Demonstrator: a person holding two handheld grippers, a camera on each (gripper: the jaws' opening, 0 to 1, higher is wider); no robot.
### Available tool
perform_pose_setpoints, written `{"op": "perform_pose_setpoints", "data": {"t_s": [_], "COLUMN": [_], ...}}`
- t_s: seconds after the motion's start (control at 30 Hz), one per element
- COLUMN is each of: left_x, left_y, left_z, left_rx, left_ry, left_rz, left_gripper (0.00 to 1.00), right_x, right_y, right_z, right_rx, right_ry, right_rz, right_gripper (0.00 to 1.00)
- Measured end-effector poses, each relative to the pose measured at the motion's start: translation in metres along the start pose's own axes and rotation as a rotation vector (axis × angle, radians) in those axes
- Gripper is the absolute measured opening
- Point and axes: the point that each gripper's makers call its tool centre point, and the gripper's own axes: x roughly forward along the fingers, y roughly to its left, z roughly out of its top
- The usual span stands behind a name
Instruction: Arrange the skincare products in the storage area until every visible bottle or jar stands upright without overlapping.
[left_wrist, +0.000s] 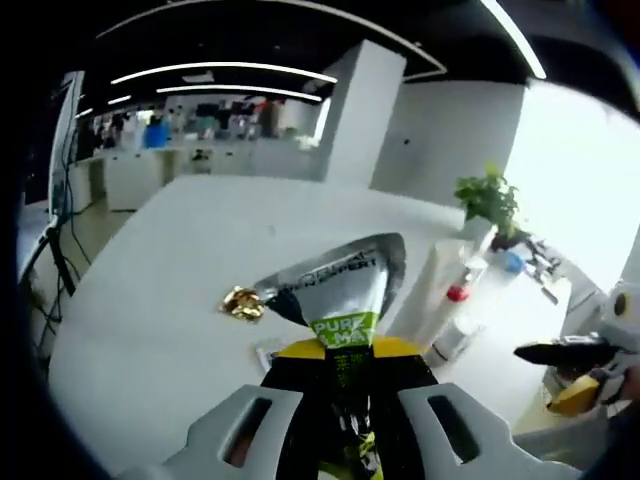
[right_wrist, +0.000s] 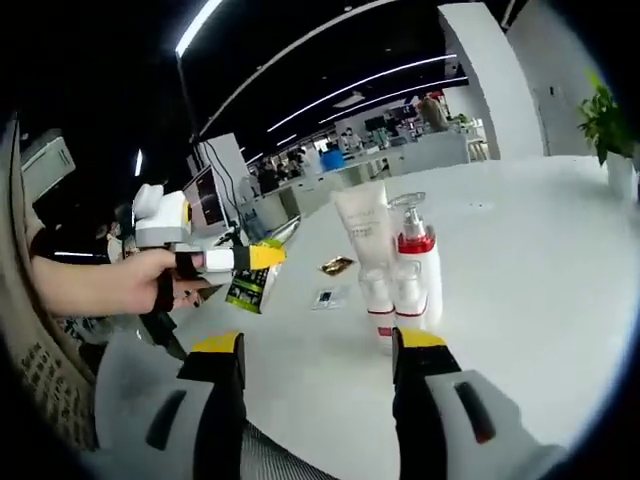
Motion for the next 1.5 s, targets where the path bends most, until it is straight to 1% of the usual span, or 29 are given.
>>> {"op": "perform_pose_setpoints", "data": {"t_s": [0.03, 0.07, 0.13, 0.2, 0.27, 0.3, 0.33, 0.37, 0.4, 0.5, 0.63, 0.73, 0.83, 0.93, 0.97, 1.0, 1.03, 1.07, 1.13, 1.2, 1.27, 1.33, 1.4, 1.5], "left_x": [-0.001, -0.003, -0.007, -0.010, -0.014, -0.016, -0.017, -0.018, -0.020, -0.024, -0.033, -0.037, -0.041, -0.045, -0.046, -0.046, -0.046, -0.046, -0.046, -0.046, -0.047, -0.048, -0.048, -0.048], "left_y": [-0.003, -0.010, -0.020, -0.028, -0.039, -0.046, -0.049, -0.054, -0.062, -0.078, -0.103, -0.115, -0.123, -0.131, -0.133, -0.134, -0.135, -0.136, -0.136, -0.139, -0.140, -0.141, -0.140, -0.139], "left_z": [0.000, 0.001, 0.003, 0.005, 0.007, 0.006, 0.005, 0.002, -0.002, -0.013, -0.029, -0.036, -0.040, -0.043, -0.044, -0.044, -0.044, -0.044, -0.044, -0.045, -0.044, -0.044, -0.045, -0.048], "left_rx": [0.004, 0.010, 0.007, 0.018, 0.013, -0.004, -0.004, 0.005, 0.020, 0.024, 0.054, 0.063, 0.069, 0.099, 0.105, 0.107, 0.103, 0.098, 0.095, 0.099, 0.098, 0.101, 0.092, 0.102], "left_ry": [0.000, -0.002, -0.016, -0.022, -0.032, -0.035, -0.037, -0.035, -0.025, -0.010, 0.022, 0.037, 0.046, 0.054, 0.057, 0.057, 0.055, 0.054, 0.053, 0.050, 0.047, 0.047, 0.063, 0.075], "left_rz": [-0.009, -0.037, -0.068, -0.098, -0.134, -0.160, -0.165, -0.176, -0.204, -0.247, -0.332, -0.365, -0.393, -0.422, -0.429, -0.433, -0.438, -0.441, -0.447, -0.464, -0.474, -0.483, -0.485, -0.486], "left_gripper": [0.09, 0.09, 0.09, 0.09, 0.09, 0.09, 0.09, 0.09, 0.09, 0.09, 0.09, 0.09, 0.10, 0.10, 0.10, 0.10, 0.10, 0.11, 0.12, 0.15, 0.17, 0.20, 0.25, 0.33], "right_x": [0.001, 0.002, 0.003, 0.004, 0.004, 0.004, 0.005, 0.004, 0.004, 0.003, 0.003, 0.003, 0.003, 0.004, 0.005, 0.005, 0.004, 0.004, 0.001, -0.001, -0.003, -0.005, -0.006, -0.006], "right_y": [0.002, 0.004, 0.009, 0.012, 0.014, 0.016, 0.017, 0.018, 0.020, 0.023, 0.025, 0.028, 0.030, 0.032, 0.032, 0.032, 0.031, 0.034, 0.032, 0.035, 0.036, 0.037, 0.038, 0.038], "right_z": [0.004, 0.009, 0.015, 0.019, 0.020, 0.020, 0.020, 0.019, 0.019, 0.021, 0.022, 0.020, 0.021, 0.023, 0.023, 0.024, 0.026, 0.027, 0.029, 0.032, 0.032, 0.033, 0.031, 0.029], "right_rx": [0.014, 0.034, 0.059, 0.068, 0.077, 0.079, 0.080, 0.084, 0.090, 0.127, 0.159, 0.178, 0.194, 0.210, 0.219, 0.230, 0.248, 0.276, 0.310, 0.357, 0.337, 0.340, 0.354, 0.360], "right_ry": [-0.016, -0.037, -0.056, -0.065, -0.070, -0.072, -0.070, -0.067, -0.069, -0.095, -0.106, -0.104, -0.115, -0.126, -0.130, -0.136, -0.148, -0.151, -0.170, -0.185, -0.185, -0.181, -0.161, -0.150], "right_rz": [0.005, 0.015, 0.037, 0.046, 0.058, 0.063, 0.068, 0.074, 0.079, 0.092, 0.102, 0.114, 0.124, 0.134, 0.134, 0.132, 0.131, 0.148, 0.146, 0.168, 0.171, 0.181, 0.199, 0.201], "right_gripper": [0.59, 0.59, 0.58, 0.57, 0.57, 0.56, 0.56, 0.56, 0.55, 0.52, 0.52, 0.48, 0.43, 0.36, 0.32, 0.26, 0.23, 0.23, 0.19, 0.15, 0.13, 0.12, 0.11, 0.09]}}
